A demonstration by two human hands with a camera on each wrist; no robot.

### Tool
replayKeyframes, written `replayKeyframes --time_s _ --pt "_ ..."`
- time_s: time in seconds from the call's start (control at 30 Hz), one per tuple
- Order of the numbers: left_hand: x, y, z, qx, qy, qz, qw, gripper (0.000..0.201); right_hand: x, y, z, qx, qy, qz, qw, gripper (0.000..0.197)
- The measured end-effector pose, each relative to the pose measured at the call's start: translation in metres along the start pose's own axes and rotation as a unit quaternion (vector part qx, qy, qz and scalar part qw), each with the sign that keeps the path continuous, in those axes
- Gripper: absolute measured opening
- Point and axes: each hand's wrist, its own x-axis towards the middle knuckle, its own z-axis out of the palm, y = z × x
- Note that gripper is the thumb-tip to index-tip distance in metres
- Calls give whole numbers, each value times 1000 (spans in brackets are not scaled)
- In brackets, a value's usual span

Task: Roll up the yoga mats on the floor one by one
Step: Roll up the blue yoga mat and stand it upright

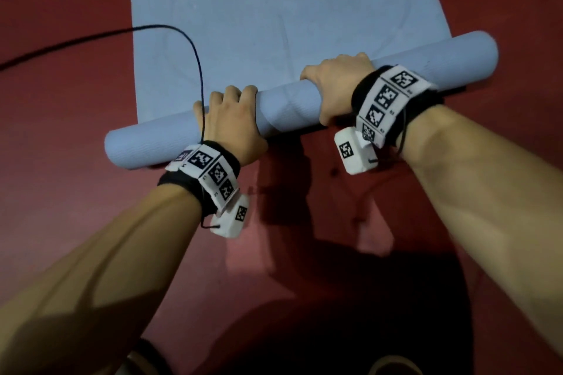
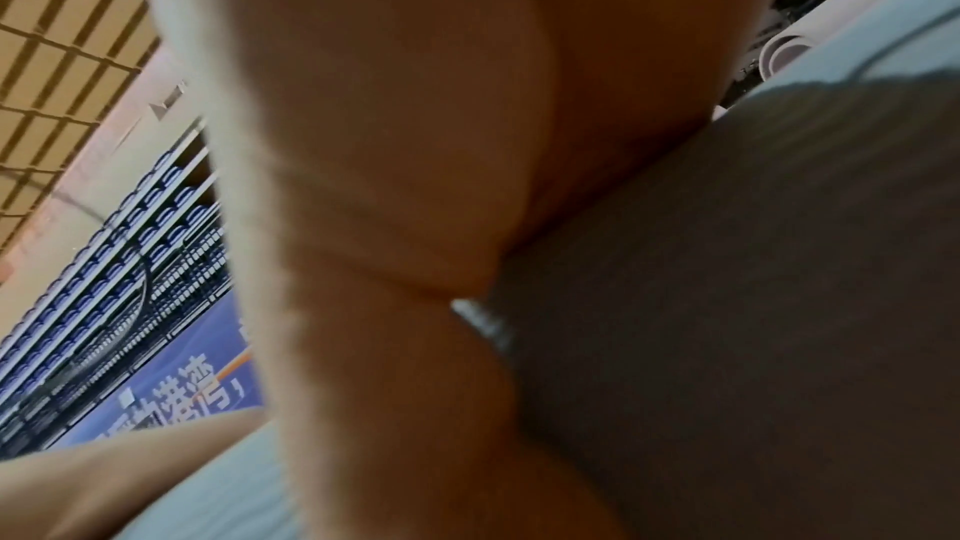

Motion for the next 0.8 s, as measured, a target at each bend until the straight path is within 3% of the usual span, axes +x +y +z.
replayKeyframes --time_s 0.1,0.23,0.3,0.5,0.6,0.8 --pt "16 -1 -8 -2 -33 -3 999 62 1 4 -1 11 11 -14 1000 77" --pt "30 -5 -14 -13 -67 -1 998 59 -12 4 35 -56 168 1 984 88" --pt "33 -5 -15 -11 -80 0 997 61 -12 2 45 -73 205 9 976 86" --pt "10 4 -2 -6 20 -15 1000 82 3 2 26 -57 159 21 985 70" --pt "7 3 -1 1 4 -4 1000 92 6 2 23 -52 136 18 989 72" --pt "18 1 -2 48 4 -2 999 73 7 2 15 -56 113 19 992 76"
